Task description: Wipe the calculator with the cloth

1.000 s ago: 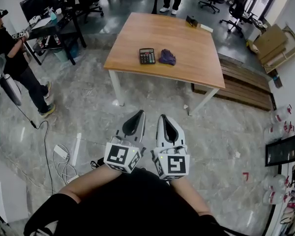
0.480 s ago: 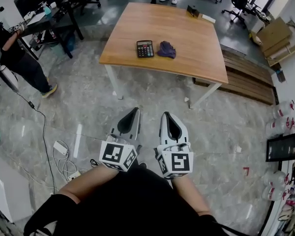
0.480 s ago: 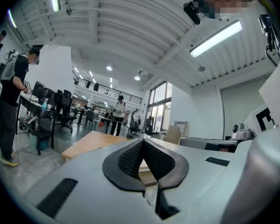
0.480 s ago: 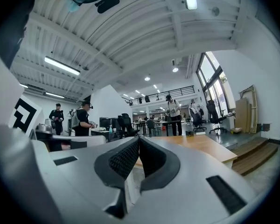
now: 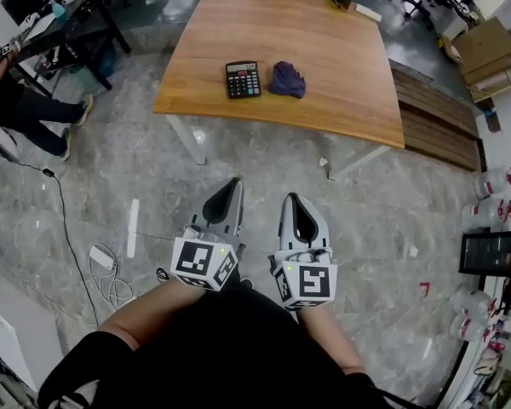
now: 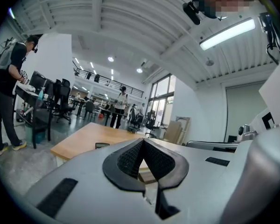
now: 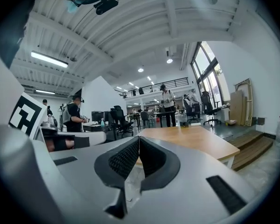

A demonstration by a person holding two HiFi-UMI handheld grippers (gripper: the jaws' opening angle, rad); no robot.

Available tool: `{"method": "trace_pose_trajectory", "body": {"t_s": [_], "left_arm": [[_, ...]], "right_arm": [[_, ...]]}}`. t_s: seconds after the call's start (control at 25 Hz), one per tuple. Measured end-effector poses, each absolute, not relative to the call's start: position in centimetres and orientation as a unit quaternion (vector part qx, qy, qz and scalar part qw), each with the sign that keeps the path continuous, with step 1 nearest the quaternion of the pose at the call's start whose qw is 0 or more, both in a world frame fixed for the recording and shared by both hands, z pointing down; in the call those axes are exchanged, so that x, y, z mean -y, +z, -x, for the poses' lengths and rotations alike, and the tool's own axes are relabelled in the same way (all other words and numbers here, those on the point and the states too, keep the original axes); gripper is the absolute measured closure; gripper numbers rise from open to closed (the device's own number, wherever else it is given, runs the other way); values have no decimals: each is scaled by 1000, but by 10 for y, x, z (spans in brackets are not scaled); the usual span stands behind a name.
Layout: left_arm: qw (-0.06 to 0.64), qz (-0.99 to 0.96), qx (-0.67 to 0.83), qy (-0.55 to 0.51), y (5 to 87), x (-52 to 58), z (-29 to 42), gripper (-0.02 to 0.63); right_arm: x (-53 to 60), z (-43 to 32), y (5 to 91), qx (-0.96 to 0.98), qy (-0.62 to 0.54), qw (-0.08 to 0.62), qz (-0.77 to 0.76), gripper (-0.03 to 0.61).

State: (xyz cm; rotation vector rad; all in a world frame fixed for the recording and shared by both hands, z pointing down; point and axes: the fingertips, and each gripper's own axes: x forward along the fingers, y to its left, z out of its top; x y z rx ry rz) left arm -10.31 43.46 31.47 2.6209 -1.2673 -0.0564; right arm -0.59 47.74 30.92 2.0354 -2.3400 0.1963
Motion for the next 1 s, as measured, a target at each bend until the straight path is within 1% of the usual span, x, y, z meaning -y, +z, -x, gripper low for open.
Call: {"method": "trace_pose_trajectory", "body": {"t_s": [0.28,0.56,0.8,1.0], "left_arm": [[115,-904,411,-21,309,-310,75,607],[116,-904,411,-33,305,-207,90,607],[116,-900,419,-39,303,-166,105,607],[124,-895,427,-31,312,-140,104,607]], "right_arm": [[-359,-17,308,738,68,27,-670,563],[-252,-4,298,743,45,40,-667,563],[-203,15,289,752,32,43,-657,563],[-174,11,293,754,36,44,-655,563]]}}
